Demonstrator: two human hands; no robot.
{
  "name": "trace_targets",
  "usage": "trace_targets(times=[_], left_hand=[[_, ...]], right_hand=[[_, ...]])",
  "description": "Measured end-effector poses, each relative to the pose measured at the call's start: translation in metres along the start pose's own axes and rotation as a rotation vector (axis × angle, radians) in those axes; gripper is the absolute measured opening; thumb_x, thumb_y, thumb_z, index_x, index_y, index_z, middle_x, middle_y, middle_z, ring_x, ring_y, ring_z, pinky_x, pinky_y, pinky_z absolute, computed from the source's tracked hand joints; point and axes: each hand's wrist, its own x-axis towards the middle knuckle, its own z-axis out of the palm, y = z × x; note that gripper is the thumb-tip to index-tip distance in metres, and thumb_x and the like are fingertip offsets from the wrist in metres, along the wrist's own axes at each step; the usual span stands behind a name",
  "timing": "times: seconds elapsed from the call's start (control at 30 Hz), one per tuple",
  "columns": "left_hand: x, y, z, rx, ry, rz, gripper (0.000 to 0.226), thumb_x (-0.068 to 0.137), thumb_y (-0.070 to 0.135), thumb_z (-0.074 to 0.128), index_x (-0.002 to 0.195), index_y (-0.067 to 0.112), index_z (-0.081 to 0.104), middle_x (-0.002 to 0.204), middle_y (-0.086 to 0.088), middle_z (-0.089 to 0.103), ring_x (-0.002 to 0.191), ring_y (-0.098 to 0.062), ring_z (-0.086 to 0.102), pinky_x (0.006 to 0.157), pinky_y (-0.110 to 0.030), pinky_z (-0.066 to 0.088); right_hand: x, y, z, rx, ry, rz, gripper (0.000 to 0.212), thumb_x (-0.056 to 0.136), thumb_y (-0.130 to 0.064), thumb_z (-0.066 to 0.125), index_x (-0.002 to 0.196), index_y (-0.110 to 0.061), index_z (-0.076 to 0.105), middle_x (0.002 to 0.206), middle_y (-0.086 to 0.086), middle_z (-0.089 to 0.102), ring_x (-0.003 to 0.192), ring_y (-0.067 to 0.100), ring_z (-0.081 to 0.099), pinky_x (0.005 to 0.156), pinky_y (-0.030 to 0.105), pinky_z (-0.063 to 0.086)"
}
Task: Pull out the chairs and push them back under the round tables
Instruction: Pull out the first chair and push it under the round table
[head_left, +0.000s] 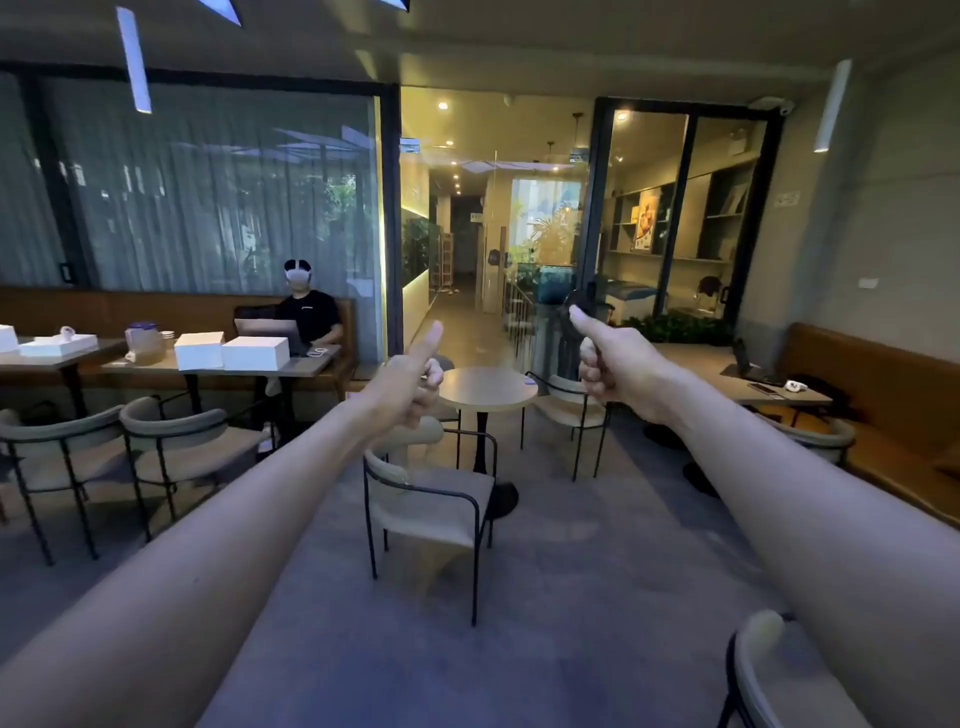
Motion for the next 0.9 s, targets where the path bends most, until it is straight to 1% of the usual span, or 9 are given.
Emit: trace_targets(times=[0.1,0.17,0.23,0.37,0.47,0.63,0.73,0.83,0.9], left_hand=[[0.03,-0.009,0.007,0.476,0.121,0.144,0.07,0.074,0.087,0.04,0.081,0.018,0.05,0.065,0.008,0.051,0.054,-0.011,0.045,0.051,-0.026,0.034],[0.054,-0.022,0.008,0.727,0.109,0.215,0.064,0.075,0.085,0.043,0.097,0.026,0.052,0.084,0.007,0.062,0.073,-0.007,0.058,0.061,-0.029,0.043],[0.08,-0.034,0.007,0.85,0.022,0.223,0.072,0.073,0.084,0.048,0.116,0.026,0.046,0.101,0.005,0.062,0.088,-0.008,0.06,0.073,-0.033,0.052],[0.144,-0.052,0.0,0.927,-0.036,0.222,0.093,0.074,0.079,0.054,0.144,0.025,0.026,0.126,-0.005,0.051,0.109,-0.015,0.053,0.091,-0.038,0.049],[0.195,-0.074,-0.017,0.954,-0.092,0.19,0.104,0.075,0.073,0.059,0.152,0.026,0.007,0.14,-0.012,0.045,0.125,-0.021,0.046,0.102,-0.037,0.04],[0.252,-0.134,-0.063,0.929,-0.073,0.041,0.115,0.073,0.076,0.058,0.152,0.026,-0.009,0.15,-0.016,0.037,0.133,-0.024,0.041,0.1,-0.028,0.033],[0.267,-0.174,-0.102,0.961,-0.07,-0.11,0.122,0.068,0.083,0.054,0.152,0.023,-0.011,0.155,-0.017,0.03,0.138,-0.026,0.036,0.107,-0.032,0.031],[0.282,-0.201,-0.148,0.993,-0.009,-0.19,0.119,0.07,0.081,0.056,0.152,0.024,-0.008,0.154,-0.015,0.032,0.138,-0.026,0.035,0.11,-0.037,0.031],[0.295,-0.216,-0.179,0.995,0.015,-0.223,0.117,0.072,0.079,0.057,0.152,0.024,-0.008,0.155,-0.014,0.031,0.139,-0.027,0.034,0.111,-0.039,0.03]], right_hand=[[0.025,0.016,-0.002,-0.548,0.19,-0.223,0.05,0.096,-0.05,0.057,0.07,-0.007,0.061,0.067,0.0,0.067,0.066,0.018,0.062,0.068,0.035,0.052],[0.042,0.032,-0.005,-0.685,0.216,-0.271,0.039,0.097,-0.046,0.057,0.085,-0.01,0.067,0.08,0.0,0.069,0.08,0.017,0.064,0.068,0.033,0.05],[0.065,0.049,-0.012,-0.735,0.209,-0.272,0.03,0.097,-0.043,0.059,0.096,-0.014,0.068,0.088,-0.002,0.069,0.087,0.018,0.064,0.07,0.032,0.05],[0.126,0.085,-0.028,-0.781,0.212,-0.254,0.035,0.095,-0.04,0.061,0.116,-0.013,0.066,0.111,0.007,0.07,0.106,0.025,0.062,0.09,0.038,0.051],[0.179,0.111,-0.035,-0.811,0.175,-0.238,0.041,0.094,-0.04,0.063,0.125,-0.012,0.064,0.121,0.009,0.068,0.114,0.025,0.06,0.092,0.036,0.047],[0.268,0.144,-0.014,-0.836,0.072,-0.247,0.044,0.095,-0.038,0.061,0.131,-0.013,0.063,0.132,0.005,0.065,0.122,0.022,0.058,0.094,0.029,0.041],[0.312,0.16,0.026,-0.812,-0.039,-0.263,0.038,0.096,-0.036,0.06,0.126,-0.015,0.068,0.127,0.002,0.068,0.12,0.021,0.06,0.099,0.033,0.045],[0.358,0.164,0.076,-0.822,-0.163,-0.317,0.027,0.096,-0.033,0.059,0.108,-0.015,0.075,0.109,0.004,0.073,0.105,0.024,0.063,0.085,0.032,0.047],[0.388,0.163,0.111,-0.81,-0.217,-0.342,0.026,0.097,-0.032,0.059,0.103,-0.014,0.076,0.104,0.007,0.072,0.102,0.026,0.062,0.085,0.036,0.048]])
